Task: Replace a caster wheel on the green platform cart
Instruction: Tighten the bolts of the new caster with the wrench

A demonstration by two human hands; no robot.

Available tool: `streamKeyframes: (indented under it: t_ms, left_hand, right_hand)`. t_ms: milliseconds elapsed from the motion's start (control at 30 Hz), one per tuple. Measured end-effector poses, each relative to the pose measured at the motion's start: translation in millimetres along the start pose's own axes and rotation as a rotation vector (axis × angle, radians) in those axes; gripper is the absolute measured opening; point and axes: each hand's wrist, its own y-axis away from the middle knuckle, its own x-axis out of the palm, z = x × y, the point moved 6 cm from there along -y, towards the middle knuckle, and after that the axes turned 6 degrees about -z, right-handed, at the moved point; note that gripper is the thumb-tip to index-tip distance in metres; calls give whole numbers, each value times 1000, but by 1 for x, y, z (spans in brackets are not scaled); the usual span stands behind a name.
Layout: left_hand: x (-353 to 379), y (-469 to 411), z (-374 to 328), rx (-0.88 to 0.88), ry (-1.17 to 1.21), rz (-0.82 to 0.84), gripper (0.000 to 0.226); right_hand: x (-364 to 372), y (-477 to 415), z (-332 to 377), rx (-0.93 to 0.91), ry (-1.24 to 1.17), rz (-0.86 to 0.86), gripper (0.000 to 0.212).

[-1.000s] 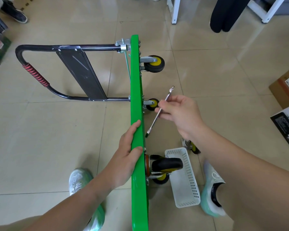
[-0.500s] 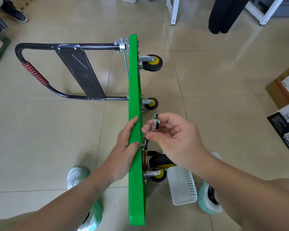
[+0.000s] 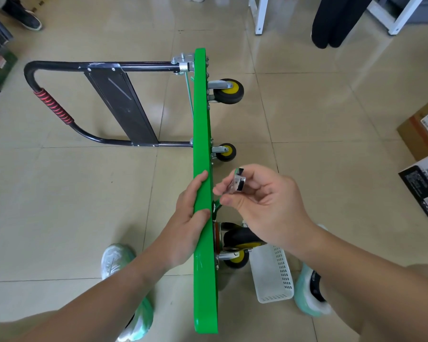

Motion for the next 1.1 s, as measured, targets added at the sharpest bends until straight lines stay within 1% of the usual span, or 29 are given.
streamKeyframes:
  t_ms: [133,267,333,433,600,633,700,767,900,1000,1100]
  left_hand:
    - [-1,-1,0,2,-2,-11,72]
    - [0,0,1,7,-22,-7,71]
    - [0,0,1,10,-15,-6,71]
    - [0,-1,2,13,3,-5,74]
    - [-1,0,0,27,15,-17,77]
    - [-1,-1,1,31,16,-16,76]
    - [-1,-1,0,32,2,-13,66]
    - [-2,-1,-1,22,-7,-19,66]
    - [-1,-1,-2,12,-4,-13,76]
    - [-1,0,-3,7,3,-13,74]
    - [-1,2,-2,0,19,-8,76]
  right_hand:
    - [2,6,-6,-2,79,44,25]
    - [4,13,-6,-29,127,50,23]
    - [3,11,-6,-49,151,40,24]
    - [2,4,-9,-7,108,0,25]
    - [11,0,-11,-5,113,13,32]
    - [13,0,-12,6,107,17,33]
    - [16,-1,-13,7,123,14,37]
    - [17,-2,-13,0,128,14,38]
    - [14,-9,-17,70,66,-36,31]
    - [13,-18,-19,119,74,-40,32]
    - [6,-36,-28,256,90,-91,28]
